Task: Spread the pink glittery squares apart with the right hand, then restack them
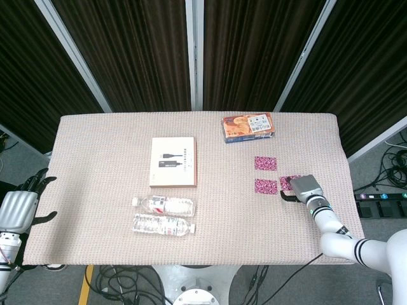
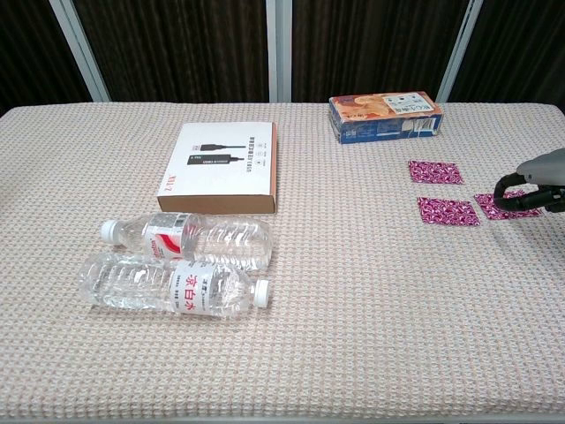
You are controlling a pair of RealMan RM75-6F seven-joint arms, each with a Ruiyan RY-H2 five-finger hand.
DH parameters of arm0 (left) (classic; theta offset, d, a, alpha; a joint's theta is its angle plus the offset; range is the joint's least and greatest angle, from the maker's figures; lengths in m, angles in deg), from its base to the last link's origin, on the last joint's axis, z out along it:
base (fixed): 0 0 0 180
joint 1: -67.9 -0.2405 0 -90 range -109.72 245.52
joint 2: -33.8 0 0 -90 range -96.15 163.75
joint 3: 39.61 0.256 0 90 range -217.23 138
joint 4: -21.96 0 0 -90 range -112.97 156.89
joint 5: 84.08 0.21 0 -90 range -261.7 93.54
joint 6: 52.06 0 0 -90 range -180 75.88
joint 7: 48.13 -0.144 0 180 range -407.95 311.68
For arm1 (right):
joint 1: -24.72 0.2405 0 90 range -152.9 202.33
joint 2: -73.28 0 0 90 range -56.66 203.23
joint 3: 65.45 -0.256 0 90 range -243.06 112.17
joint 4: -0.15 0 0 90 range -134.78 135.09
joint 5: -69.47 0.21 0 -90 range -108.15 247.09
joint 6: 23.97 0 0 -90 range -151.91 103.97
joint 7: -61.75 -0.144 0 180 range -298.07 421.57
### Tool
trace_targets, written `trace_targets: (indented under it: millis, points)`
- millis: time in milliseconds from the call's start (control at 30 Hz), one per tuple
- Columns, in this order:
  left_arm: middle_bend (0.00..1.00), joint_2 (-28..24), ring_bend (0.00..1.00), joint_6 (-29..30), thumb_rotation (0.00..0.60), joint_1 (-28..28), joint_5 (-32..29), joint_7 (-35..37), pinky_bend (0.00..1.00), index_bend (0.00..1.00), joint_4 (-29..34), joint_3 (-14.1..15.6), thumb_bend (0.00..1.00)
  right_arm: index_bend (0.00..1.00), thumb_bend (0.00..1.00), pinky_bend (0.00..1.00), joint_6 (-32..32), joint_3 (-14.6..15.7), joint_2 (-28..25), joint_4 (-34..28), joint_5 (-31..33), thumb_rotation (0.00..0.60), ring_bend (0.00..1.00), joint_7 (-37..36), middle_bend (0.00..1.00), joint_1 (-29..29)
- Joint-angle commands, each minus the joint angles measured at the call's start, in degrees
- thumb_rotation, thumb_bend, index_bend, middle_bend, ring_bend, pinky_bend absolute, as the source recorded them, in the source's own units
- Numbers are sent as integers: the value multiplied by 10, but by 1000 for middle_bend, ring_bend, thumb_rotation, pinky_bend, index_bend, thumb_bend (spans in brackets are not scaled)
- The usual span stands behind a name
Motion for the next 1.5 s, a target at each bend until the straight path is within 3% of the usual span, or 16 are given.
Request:
trace_targets:
  millis: [33,133,233,300,367,433,500,600,700,767,967,1100,1367,1500]
  points:
    - [188,-1,208,-1,600,0,0,-1,389,260,2,0,0,172,367,985,27,-22,-17,-20,-46,0,1000,-27,1000,-16]
    - [188,-2,208,0,600,1,1,-3,389,260,5,0,0,190,351,984,68,-41,-35,-37,-84,0,1000,-45,1000,-30]
    - [188,-3,208,1,600,1,1,-5,389,260,8,-1,0,234,237,973,120,-66,-44,-43,-139,2,1000,-83,985,-52]
    - [188,-3,208,1,600,1,0,-5,389,260,10,-1,0,277,84,956,169,-78,-37,-32,-192,92,992,-113,928,-73]
    - [188,-3,208,-1,600,1,0,-5,389,260,10,0,1,317,4,948,214,-78,-24,-4,-257,253,940,-148,834,-96]
    - [188,-3,208,-1,600,0,0,-5,389,260,10,1,1,327,0,947,224,-74,-14,22,-288,352,879,-178,760,-113]
    - [188,-1,208,-2,600,0,0,-5,389,260,10,2,0,302,0,942,214,-68,-7,51,-307,397,825,-203,689,-127]
    - [188,0,208,-3,600,1,2,-5,389,260,9,3,0,235,0,909,200,-64,5,94,-330,405,769,-233,616,-142]
    - [188,2,208,-4,600,1,2,-6,389,260,9,3,0,190,0,822,193,-68,19,136,-349,353,720,-265,567,-154]
    - [188,3,208,-3,600,1,2,-7,389,260,10,4,0,193,0,751,184,-71,28,159,-359,319,692,-277,550,-157]
    - [188,5,208,-4,600,0,1,-10,389,260,10,5,0,277,0,560,149,-74,38,187,-371,318,617,-268,508,-165]
    - [188,5,208,-4,600,0,1,-10,389,260,9,5,0,311,0,558,124,-82,37,192,-369,353,626,-256,518,-164]
    - [188,7,208,-5,600,-1,-1,-9,389,260,7,5,0,395,0,573,85,-104,45,187,-357,495,664,-222,560,-159]
    - [188,7,208,-4,600,-2,-2,-7,389,260,5,5,0,416,0,604,81,-116,54,173,-364,504,695,-212,590,-150]
